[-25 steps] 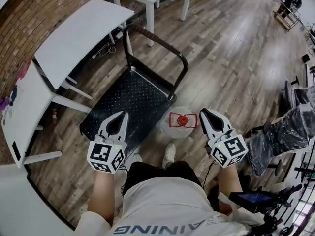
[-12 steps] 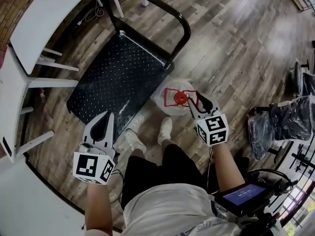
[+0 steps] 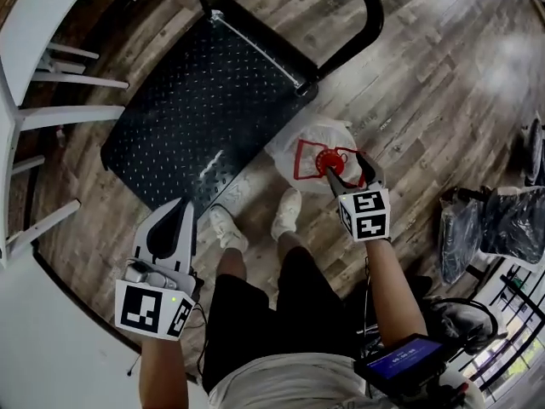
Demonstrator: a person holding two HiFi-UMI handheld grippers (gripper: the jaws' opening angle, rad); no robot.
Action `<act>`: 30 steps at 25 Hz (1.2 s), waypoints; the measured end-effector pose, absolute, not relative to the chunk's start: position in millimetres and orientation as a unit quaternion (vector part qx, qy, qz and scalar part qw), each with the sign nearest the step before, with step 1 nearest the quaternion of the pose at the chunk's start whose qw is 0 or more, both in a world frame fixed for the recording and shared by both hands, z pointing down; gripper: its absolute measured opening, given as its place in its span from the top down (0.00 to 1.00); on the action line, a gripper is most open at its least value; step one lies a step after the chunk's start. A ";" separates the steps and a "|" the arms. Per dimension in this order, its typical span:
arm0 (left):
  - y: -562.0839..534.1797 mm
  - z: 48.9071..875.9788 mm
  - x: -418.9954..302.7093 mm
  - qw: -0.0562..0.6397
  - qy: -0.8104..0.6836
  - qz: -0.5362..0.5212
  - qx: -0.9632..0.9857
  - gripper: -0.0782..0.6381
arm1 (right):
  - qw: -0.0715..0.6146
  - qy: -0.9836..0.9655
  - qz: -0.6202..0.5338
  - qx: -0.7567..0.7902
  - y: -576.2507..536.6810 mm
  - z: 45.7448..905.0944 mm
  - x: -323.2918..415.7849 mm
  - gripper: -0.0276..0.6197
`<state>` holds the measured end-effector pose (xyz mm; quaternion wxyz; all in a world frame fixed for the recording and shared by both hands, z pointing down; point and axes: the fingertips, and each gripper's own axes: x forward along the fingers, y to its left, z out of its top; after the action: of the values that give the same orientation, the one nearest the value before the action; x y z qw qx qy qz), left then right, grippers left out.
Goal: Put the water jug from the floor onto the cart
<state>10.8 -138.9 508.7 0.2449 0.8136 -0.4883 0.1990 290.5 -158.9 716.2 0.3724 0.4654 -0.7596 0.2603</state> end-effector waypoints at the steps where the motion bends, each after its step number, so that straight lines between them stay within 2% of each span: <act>1: -135.9 517.9 9.7 0.249 -0.489 0.203 0.811 0.89 | 0.381 -0.758 0.261 0.461 -157.3 727.6 290.4 0.49; 11: -93.3 586.5 -5.0 0.313 -0.506 0.225 0.771 0.89 | 0.438 -0.742 0.257 0.437 -146.7 799.7 283.8 0.45; 20: -105.3 590.0 -9.2 0.312 -0.516 0.219 0.767 0.89 | 0.452 -0.721 0.277 0.445 -145.4 822.7 288.9 0.45; 30: -102.9 573.4 -6.9 0.304 -0.509 0.209 0.778 0.89 | 0.429 -0.698 0.291 0.495 -129.0 810.7 300.8 0.47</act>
<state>-6.9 -102.9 573.4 0.3044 0.7777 -0.5090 0.2086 300.8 -129.0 810.7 0.4286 0.4949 -0.6978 0.2905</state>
